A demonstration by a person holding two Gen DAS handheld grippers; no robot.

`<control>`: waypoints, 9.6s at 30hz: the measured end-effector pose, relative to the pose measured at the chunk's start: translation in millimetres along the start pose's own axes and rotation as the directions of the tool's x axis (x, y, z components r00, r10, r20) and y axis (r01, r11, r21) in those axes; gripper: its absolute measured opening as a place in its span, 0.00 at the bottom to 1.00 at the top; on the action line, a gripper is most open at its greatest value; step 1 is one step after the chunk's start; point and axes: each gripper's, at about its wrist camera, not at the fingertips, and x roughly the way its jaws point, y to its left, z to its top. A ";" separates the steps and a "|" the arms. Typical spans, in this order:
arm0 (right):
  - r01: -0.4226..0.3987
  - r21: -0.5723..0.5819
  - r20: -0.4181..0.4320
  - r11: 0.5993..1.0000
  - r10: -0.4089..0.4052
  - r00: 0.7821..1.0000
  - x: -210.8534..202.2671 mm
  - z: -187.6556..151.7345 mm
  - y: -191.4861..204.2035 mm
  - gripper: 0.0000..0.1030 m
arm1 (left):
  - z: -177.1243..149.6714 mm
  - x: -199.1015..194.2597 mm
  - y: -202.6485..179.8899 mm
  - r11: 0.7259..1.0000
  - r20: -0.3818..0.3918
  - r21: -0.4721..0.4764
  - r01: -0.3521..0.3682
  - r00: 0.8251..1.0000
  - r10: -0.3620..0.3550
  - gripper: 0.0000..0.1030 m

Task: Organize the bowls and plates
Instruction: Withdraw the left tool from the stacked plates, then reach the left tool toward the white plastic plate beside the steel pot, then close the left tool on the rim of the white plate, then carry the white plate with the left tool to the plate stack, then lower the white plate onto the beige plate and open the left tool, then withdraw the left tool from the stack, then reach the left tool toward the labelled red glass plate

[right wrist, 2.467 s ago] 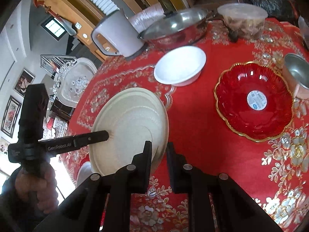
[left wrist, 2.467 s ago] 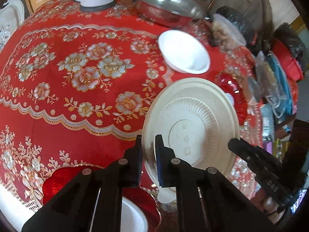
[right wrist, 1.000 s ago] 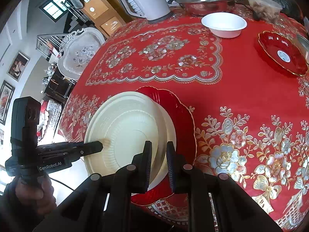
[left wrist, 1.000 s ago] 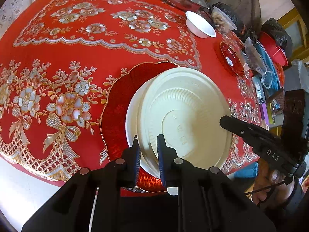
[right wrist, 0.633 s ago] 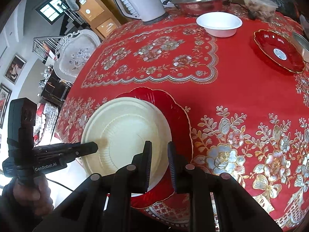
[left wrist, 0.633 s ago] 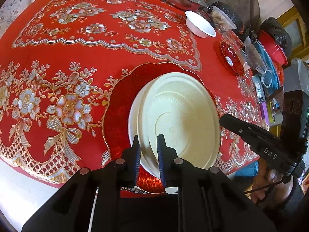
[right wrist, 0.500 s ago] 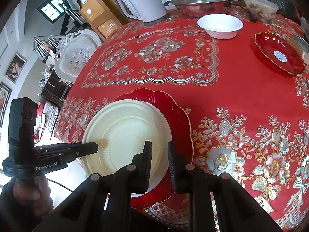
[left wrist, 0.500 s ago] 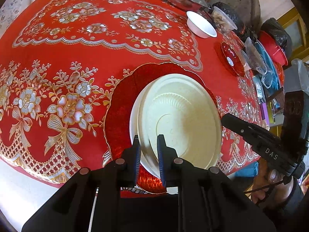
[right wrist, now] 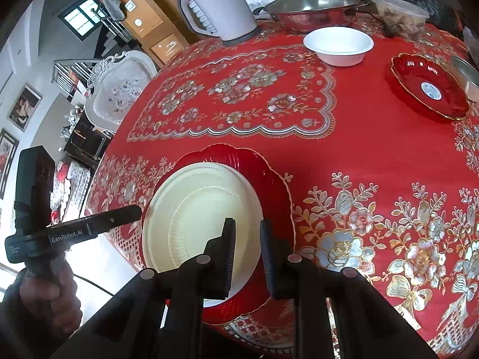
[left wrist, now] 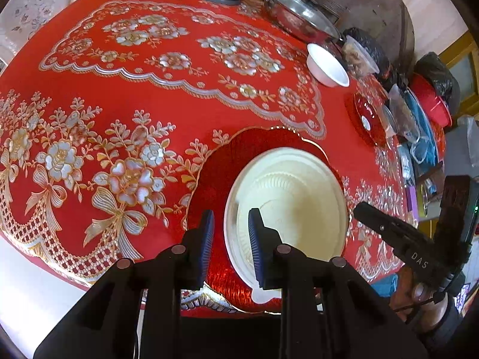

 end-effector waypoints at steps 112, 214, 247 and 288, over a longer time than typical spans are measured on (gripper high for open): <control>-0.007 -0.008 0.126 1.000 0.008 0.992 -3.5 234.2 -150.9 0.11 | 210.8 116.7 -202.2 0.988 0.041 0.129 -0.082 0.996 0.077 0.13; 0.018 -0.003 -0.071 1.000 -0.018 0.997 15.6 -13.4 25.3 0.15 | -10.1 26.8 -47.1 0.961 -0.102 0.247 -0.121 0.983 0.151 0.17; 0.066 -0.010 0.033 0.998 -0.066 0.997 -9.1 -10.8 25.4 0.26 | -6.3 15.3 -48.4 0.967 -0.040 0.218 -0.133 0.989 0.145 0.51; 0.027 0.306 0.114 0.952 -0.065 0.991 -88.6 50.4 -272.5 0.66 | 63.6 117.2 -284.8 0.989 -0.017 0.132 -0.063 0.998 0.066 0.58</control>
